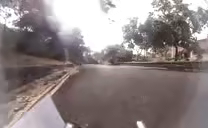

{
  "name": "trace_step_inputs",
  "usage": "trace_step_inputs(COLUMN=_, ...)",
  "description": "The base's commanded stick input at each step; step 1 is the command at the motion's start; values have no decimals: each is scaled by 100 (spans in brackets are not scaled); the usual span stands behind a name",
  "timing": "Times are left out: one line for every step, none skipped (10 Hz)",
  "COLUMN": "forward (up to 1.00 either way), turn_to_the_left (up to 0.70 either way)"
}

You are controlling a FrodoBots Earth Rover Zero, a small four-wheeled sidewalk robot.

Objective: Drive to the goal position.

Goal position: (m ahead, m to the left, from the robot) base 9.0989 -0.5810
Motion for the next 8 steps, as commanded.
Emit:
trace_step_inputs(forward=100, turn_to_the_left=0)
trace_step_inputs(forward=100, turn_to_the_left=-15)
trace_step_inputs(forward=100, turn_to_the_left=-2)
trace_step_inputs(forward=100, turn_to_the_left=-1)
trace_step_inputs(forward=100, turn_to_the_left=-7)
trace_step_inputs(forward=100, turn_to_the_left=-18)
trace_step_inputs(forward=100, turn_to_the_left=-17)
trace_step_inputs(forward=100, turn_to_the_left=-16)
